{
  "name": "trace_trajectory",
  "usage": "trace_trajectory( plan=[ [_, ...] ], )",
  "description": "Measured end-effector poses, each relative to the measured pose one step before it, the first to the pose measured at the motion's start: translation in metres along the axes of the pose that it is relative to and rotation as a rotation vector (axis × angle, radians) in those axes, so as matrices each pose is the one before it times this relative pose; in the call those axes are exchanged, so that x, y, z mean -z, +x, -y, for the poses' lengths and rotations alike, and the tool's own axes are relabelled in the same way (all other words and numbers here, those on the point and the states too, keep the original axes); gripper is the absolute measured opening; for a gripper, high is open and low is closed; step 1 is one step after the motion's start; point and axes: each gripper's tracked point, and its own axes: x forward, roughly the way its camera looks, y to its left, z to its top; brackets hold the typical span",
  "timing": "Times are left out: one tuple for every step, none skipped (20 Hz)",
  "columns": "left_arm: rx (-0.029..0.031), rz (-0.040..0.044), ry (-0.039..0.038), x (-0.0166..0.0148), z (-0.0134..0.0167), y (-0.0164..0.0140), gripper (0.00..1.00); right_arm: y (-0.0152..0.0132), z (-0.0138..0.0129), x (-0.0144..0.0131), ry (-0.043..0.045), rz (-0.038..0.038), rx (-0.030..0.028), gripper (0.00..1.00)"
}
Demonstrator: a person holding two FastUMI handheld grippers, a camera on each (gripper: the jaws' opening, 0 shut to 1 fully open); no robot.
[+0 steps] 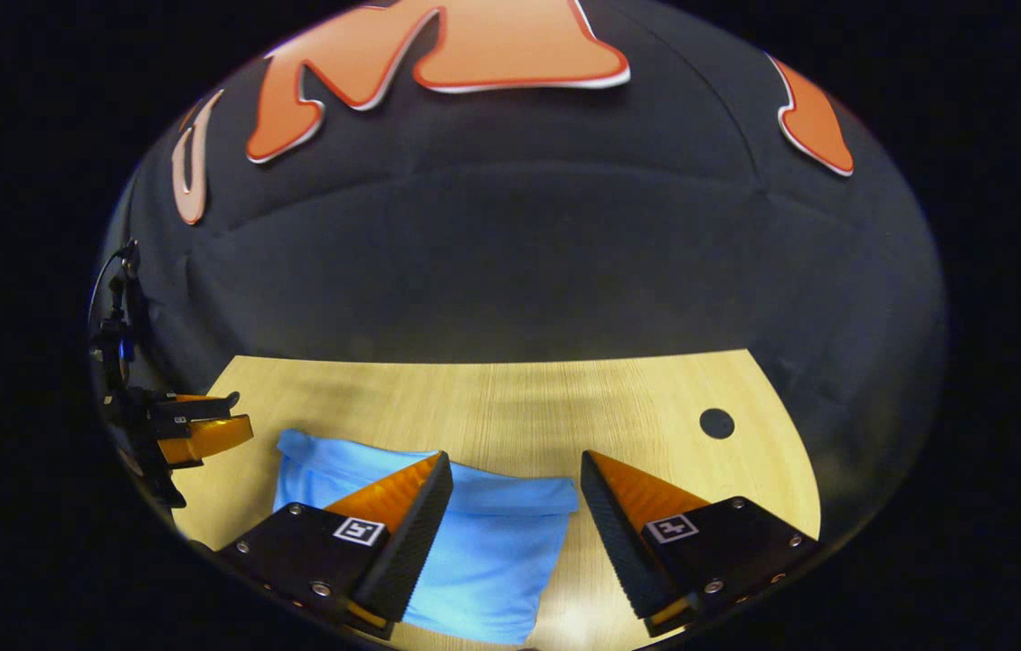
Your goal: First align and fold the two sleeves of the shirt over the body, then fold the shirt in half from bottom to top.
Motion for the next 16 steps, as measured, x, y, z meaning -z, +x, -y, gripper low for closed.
trace_trajectory(
  plan=[
    [-0.00109, 0.02593, 0.00669, -0.00416, 0.00663, -0.01637, 0.98, -0.01482, -0.00498, -0.00610, -0.00829, 0.01887, -0.01109, 0.91],
    [-0.00261, 0.02270, 0.00678, -0.00459, 0.00605, -0.01663, 0.98, -0.01483, -0.00531, -0.00358, -0.00904, 0.01872, -0.00927, 0.94],
    [-0.00353, 0.02625, 0.00966, -0.00385, 0.00348, -0.01790, 0.98, -0.01354, -0.00213, -0.00395, -0.00933, 0.01917, -0.00762, 0.95],
    [-0.00740, 0.02545, 0.01279, -0.00600, 0.00354, -0.01775, 0.98, -0.01499, 0.00000, -0.00067, -0.01112, 0.02002, -0.00579, 0.96],
    [-0.00406, 0.02930, 0.01331, -0.00622, 0.00500, -0.01484, 0.98, -0.01430, -0.00343, -0.00450, -0.01121, 0.02448, -0.00470, 0.96],
    [-0.00516, 0.02743, 0.00925, -0.00711, 0.00555, -0.01366, 1.00, -0.01567, -0.00083, -0.00392, -0.01369, 0.02232, -0.00050, 0.96],
    [-0.00388, 0.02643, 0.00619, -0.00659, 0.00685, -0.01289, 0.99, -0.01412, -0.00268, -0.00385, -0.01400, 0.02408, -0.00270, 0.96],
    [-0.00574, 0.02664, 0.00542, -0.00641, 0.00537, -0.01255, 0.98, -0.01338, -0.00201, -0.00326, -0.01868, 0.01968, 0.00198, 0.96],
    [-0.00939, 0.02728, 0.00984, -0.00512, 0.00499, -0.01346, 0.98, -0.01457, 0.00093, -0.00348, -0.01797, 0.02370, 0.00490, 0.96],
    [-0.00354, 0.02761, 0.01218, -0.00551, 0.00669, -0.01298, 0.98, -0.01877, 0.00339, -0.00385, -0.01679, 0.03285, 0.01511, 0.96],
    [-0.00395, 0.03374, 0.01259, -0.00632, 0.00637, -0.01835, 0.98, -0.01643, 0.00155, -0.00322, -0.00904, 0.03308, 0.01545, 0.96],
    [-0.01120, 0.02772, 0.01599, -0.00627, 0.00487, -0.01707, 0.98, -0.01394, -0.00231, -0.00189, -0.01188, 0.02674, 0.00293, 0.96],
    [-0.01375, 0.02755, 0.01331, -0.00450, 0.00307, -0.01357, 0.98, -0.01440, -0.00056, -0.00052, -0.01496, 0.01909, 0.00669, 0.96],
    [-0.00966, 0.03301, 0.01100, -0.00644, 0.00307, -0.01486, 0.98, -0.01239, 0.00266, -0.00191, -0.01126, 0.02079, 0.00784, 0.96],
    [-0.00973, 0.03370, 0.00635, -0.00904, 0.00184, -0.01757, 0.98, -0.01337, 0.00127, -0.00339, -0.00283, 0.01451, 0.00137, 0.96],
    [-0.00617, 0.03630, 0.00118, -0.00929, 0.00147, -0.01729, 0.98, -0.01311, 0.00002, -0.00304, 0.00840, 0.01526, -0.00131, 0.96]
  ],
)
